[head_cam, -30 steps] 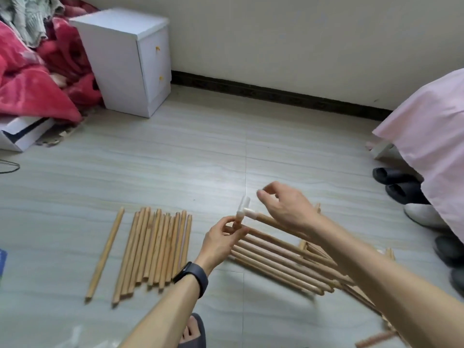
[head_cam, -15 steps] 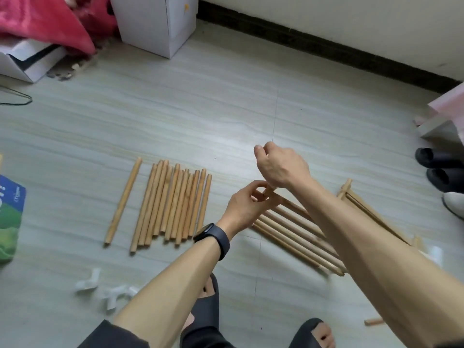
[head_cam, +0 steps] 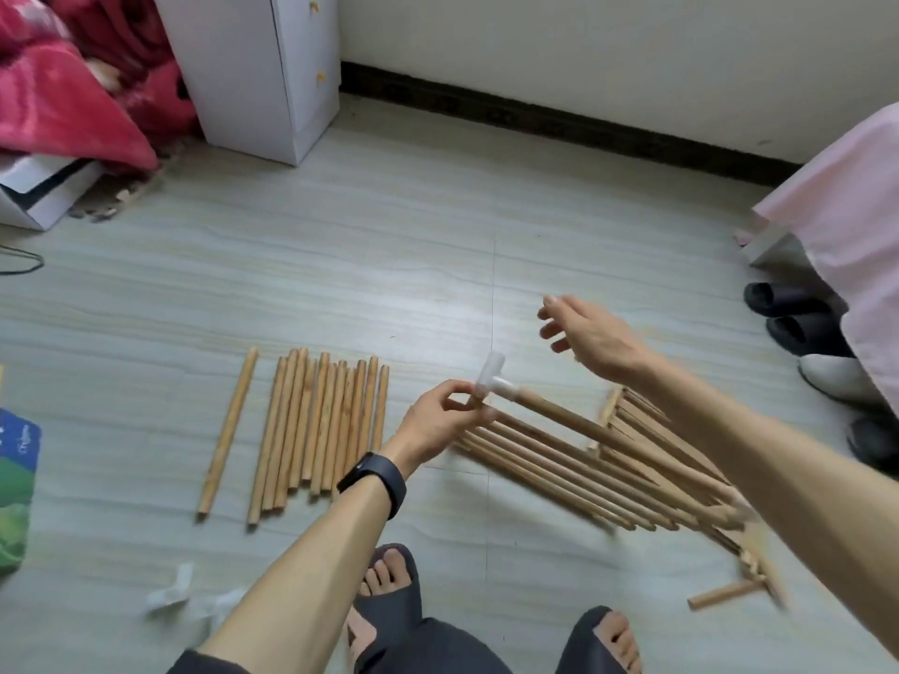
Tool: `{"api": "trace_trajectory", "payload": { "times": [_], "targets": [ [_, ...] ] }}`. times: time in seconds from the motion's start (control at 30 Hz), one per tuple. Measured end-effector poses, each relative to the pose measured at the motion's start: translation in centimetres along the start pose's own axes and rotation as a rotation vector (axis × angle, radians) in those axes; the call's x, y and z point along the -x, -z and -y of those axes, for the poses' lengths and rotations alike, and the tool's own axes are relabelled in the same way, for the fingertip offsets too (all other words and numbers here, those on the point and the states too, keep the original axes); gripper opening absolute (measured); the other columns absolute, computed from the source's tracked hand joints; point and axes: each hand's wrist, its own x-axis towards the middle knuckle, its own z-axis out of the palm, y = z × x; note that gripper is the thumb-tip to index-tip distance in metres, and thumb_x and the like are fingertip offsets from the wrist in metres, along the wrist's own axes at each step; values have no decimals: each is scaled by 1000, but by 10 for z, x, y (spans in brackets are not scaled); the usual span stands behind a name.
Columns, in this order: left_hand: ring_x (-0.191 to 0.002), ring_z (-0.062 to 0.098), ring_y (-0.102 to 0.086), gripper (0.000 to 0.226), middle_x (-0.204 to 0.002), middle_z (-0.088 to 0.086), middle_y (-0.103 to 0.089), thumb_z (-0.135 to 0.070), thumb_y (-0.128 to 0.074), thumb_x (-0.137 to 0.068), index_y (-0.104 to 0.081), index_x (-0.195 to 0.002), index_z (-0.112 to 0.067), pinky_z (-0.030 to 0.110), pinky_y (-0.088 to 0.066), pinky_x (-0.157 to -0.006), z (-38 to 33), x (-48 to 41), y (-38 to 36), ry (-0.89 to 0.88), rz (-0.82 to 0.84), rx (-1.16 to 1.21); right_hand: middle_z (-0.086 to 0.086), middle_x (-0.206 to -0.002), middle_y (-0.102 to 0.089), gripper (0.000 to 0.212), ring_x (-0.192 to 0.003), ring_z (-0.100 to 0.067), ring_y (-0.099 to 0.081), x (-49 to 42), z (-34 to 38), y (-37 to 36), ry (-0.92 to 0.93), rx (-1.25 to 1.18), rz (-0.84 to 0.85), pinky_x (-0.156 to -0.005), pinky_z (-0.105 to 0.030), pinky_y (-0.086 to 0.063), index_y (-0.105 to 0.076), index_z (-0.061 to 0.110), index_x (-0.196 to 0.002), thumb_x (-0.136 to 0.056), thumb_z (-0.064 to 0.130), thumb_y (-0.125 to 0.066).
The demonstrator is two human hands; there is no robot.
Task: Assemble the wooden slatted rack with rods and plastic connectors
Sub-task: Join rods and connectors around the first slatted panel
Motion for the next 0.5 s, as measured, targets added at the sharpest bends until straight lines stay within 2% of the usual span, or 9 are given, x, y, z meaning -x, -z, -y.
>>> {"api": "trace_trajectory", "payload": {
  "times": [0.03, 0.1, 0.17, 0.23, 0.3, 0.33, 0.4, 0.43, 0.5],
  "targets": [
    [-92, 7, -68, 30, -100, -3, -76, -37, -76, -83, -68, -111, -28, 25, -49, -73, -3, 3, 1, 43, 7, 22, 1, -117, -68, 54, -106, -27, -65, 13, -19, 18, -51, 122, -25, -98, -45, -48, -59, 19, -123, -103, 61, -31],
    [-101, 20, -68, 28, -108, 6, -74, -34, -56, -84, -69, -107, -24, 39, -51, -85, -8, 6, 5, 160, -16, 69, -9, -128, -63, 55, -119, -33, -58, 42, -66, 44, -249, 334, -4, -102, -40, -44, -56, 15, -132, -103, 58, -39],
    [-102, 26, -70, 35, -108, 10, -75, -36, -43, -92, -70, -108, -20, 47, -54, -86, -12, 7, 10, 292, -38, 144, -17, -146, -53, 58, -131, -36, -51, 79, -119, 55, -502, 336, 101, -109, -40, -39, -49, 11, -144, -104, 52, -44],
    [-100, 28, -73, 48, -108, 12, -75, -55, -43, -97, -67, -115, -18, 43, -58, -78, -17, 10, 15, 386, 15, 125, -22, -155, -42, 69, -129, -41, -55, 118, -161, 50, -789, 84, 229, -106, -52, -45, -34, 15, -155, -102, 55, -47],
    [-101, 26, -71, 51, -116, 8, -70, -61, -52, -95, -63, -117, -17, 40, -59, -73, -18, 14, 14, 421, 78, 9, -26, -137, -56, 75, -103, -41, -72, 147, -191, 30, -915, -280, 272, -90, -56, -57, -35, 11, -153, -97, 57, -56],
    [-98, 26, -69, 40, -116, 6, -65, -50, -59, -95, -64, -115, -15, 39, -58, -70, -17, 17, 13, 407, 73, -16, -24, -126, -63, 74, -93, -36, -75, 154, -201, 15, -918, -385, 264, -87, -53, -59, -40, 8, -147, -95, 56, -60],
    [-88, 28, -63, 18, -111, 11, -57, -13, -62, -94, -68, -111, -9, 38, -58, -65, -9, 18, 10, 359, 18, 39, -15, -119, -66, 69, -93, -28, -75, 160, -215, -24, -899, -396, 235, -82, -45, -60, -46, 10, -140, -92, 57, -63],
    [-85, 29, -60, 25, -109, 15, -54, 0, -57, -92, -68, -113, -7, 40, -59, -65, -2, 17, 9, 336, -21, 89, -10, -121, -62, 68, -99, -25, -70, 160, -219, -45, -882, -325, 227, -79, -42, -57, -47, 12, -139, -92, 59, -62],
    [-85, 28, -58, 37, -108, 17, -55, 9, -49, -91, -67, -120, -6, 44, -62, -68, 8, 13, 10, 316, -114, 181, -5, -122, -54, 66, -106, -23, -60, 157, -224, -81, -881, -250, 226, -78, -41, -52, -45, 12, -139, -94, 58, -58]
  ]
}}
